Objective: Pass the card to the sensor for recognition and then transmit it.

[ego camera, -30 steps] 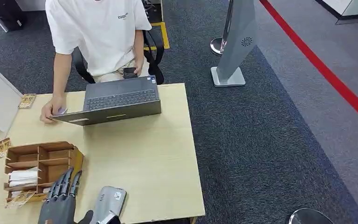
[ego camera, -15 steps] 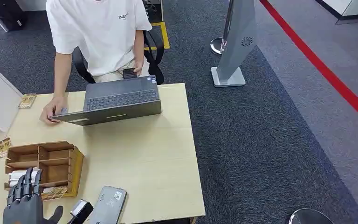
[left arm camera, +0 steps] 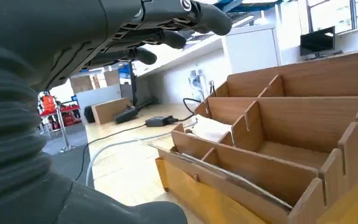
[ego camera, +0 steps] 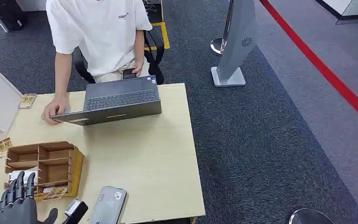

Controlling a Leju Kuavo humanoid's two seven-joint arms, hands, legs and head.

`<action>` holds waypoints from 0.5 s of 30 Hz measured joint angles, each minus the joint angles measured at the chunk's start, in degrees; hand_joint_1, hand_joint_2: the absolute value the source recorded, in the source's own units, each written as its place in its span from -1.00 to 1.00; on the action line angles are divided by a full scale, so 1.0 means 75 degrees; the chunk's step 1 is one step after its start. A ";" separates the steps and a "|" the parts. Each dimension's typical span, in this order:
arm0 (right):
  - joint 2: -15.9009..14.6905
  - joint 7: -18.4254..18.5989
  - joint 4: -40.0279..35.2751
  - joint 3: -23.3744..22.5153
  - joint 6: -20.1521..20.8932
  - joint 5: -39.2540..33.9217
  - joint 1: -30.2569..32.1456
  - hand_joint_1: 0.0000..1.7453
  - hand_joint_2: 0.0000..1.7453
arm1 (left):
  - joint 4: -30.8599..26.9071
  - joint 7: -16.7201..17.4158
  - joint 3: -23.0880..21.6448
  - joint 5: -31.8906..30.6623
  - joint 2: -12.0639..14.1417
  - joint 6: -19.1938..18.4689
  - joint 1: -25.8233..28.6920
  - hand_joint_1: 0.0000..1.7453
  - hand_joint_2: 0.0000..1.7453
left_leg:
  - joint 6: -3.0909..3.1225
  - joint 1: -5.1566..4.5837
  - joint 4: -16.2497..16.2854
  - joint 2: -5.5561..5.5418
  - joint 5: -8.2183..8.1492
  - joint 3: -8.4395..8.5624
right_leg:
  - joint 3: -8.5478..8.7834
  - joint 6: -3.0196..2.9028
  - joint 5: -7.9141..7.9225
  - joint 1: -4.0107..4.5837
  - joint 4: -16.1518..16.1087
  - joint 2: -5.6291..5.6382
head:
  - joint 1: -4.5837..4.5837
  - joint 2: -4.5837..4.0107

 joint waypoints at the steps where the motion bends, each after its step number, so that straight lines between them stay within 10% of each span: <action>1: 0.0000 0.0000 -0.0003 0.0000 0.0012 0.0000 0.0000 -1.00 1.00 | 0.0000 -0.0017 0.0040 0.0000 -0.0023 -0.0043 -0.0010 -1.00 1.00 | 0.0000 0.0000 0.0000 0.0000 0.0000 0.0000 | 0.0000 0.0000 0.0000 0.0000 0.0000 0.0000 | 0.0000 0.0000; 15: 0.0000 -0.0050 -0.0026 0.0003 0.0137 0.0140 0.0001 -1.00 1.00 | 0.0111 0.0105 0.0081 0.0000 -0.0067 -0.0061 -0.0290 -1.00 1.00 | 0.0000 0.0000 0.0000 0.0000 0.0000 0.0003 | -0.0001 0.0000 0.0000 0.0000 0.0000 0.0000 | 0.0000 0.0000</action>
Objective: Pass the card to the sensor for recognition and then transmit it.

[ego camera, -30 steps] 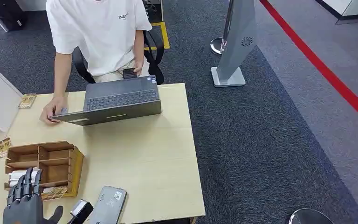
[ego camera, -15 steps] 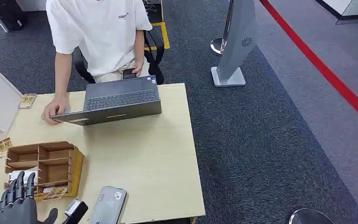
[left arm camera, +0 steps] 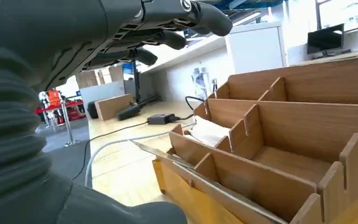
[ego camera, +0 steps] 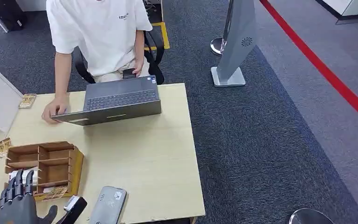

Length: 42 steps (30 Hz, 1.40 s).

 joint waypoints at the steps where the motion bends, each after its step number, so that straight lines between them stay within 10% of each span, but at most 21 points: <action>1: 0.0000 -0.0006 0.0000 -0.0003 0.0000 0.0012 0.0000 -1.00 1.00 | 0.0017 0.0026 -0.0026 0.0000 0.0003 -0.0003 -0.0025 -1.00 1.00 | 0.0000 0.0000 0.0000 0.0000 0.0000 0.0000 | 0.0000 0.0000 0.0000 0.0000 0.0000 0.0000 | -0.0003 0.0000; 42: 0.0000 -0.0125 -0.0044 -0.0029 0.0216 0.0213 0.0001 -1.00 1.00 | 0.0347 0.0495 -0.0548 0.0000 -0.0087 -0.0702 -0.0274 -1.00 1.00 | 0.0002 -0.0003 0.0001 -0.0001 0.0001 -0.0001 | 0.0000 0.0001 0.0001 -0.0002 0.0000 0.0000 | 0.0000 0.0000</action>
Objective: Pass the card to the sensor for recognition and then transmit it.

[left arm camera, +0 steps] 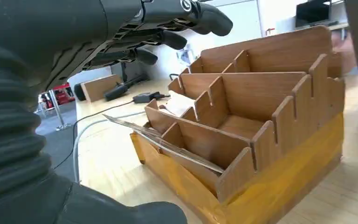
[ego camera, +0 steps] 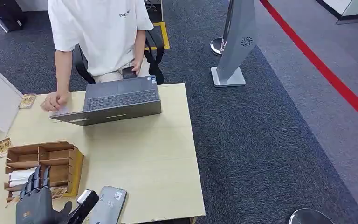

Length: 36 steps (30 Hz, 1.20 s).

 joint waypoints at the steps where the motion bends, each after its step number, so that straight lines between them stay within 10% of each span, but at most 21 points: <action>1: 0.0003 0.0000 0.0000 -0.0003 0.0000 0.0000 0.0000 -1.00 1.00 | 0.0000 0.0050 0.0003 0.0000 0.0003 0.0000 -0.0006 -1.00 1.00 | 0.0001 0.0000 0.0000 0.0000 0.0000 0.0000 | 0.0000 0.0000 0.0000 0.0000 0.0000 0.0000 | 0.0000 0.0000; 36: 0.0000 0.0254 -0.0052 -0.0015 -0.0003 0.0015 0.0006 -1.00 1.00 | 0.0128 0.0848 0.0694 -0.0003 0.0169 -0.0012 -0.0274 -1.00 1.00 | 0.0002 -0.0001 0.0000 -0.0001 0.0001 -0.0001 | 0.0000 0.0000 0.0000 -0.0001 0.0000 -0.0001 | 0.0000 0.0000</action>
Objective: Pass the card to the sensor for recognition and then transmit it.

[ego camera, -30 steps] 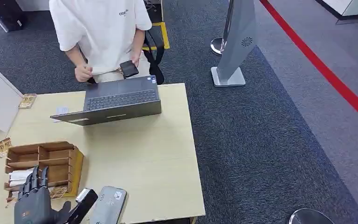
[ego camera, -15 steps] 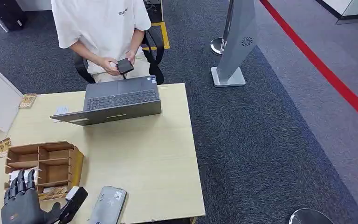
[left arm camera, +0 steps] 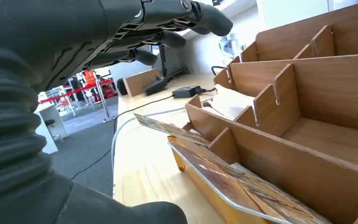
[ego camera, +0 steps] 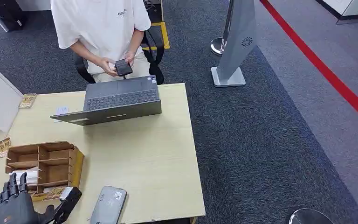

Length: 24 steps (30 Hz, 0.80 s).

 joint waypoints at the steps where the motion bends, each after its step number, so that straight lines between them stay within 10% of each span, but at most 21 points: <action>1: 0.0000 0.0000 0.0000 0.0000 0.0000 0.0000 0.0000 -1.00 1.00 | 0.0000 0.0000 0.0000 0.0000 0.0003 0.0000 0.0000 -1.00 1.00 | 0.0000 0.0000 0.0000 0.0000 0.0000 0.0000 | 0.0000 0.0000 0.0000 0.0000 0.0000 0.0000 | 0.0000 0.0000; 24: 0.0000 -0.0003 0.0000 0.0000 0.0012 -0.0003 0.0000 -1.00 1.00 | 0.0085 -0.0140 -0.0341 0.0000 0.0032 0.0009 -0.0082 -1.00 1.00 | 0.0000 0.0000 0.0000 0.0000 0.0000 0.0001 | 0.0000 0.0001 0.0001 0.0000 0.0000 0.0000 | 0.0000 0.0000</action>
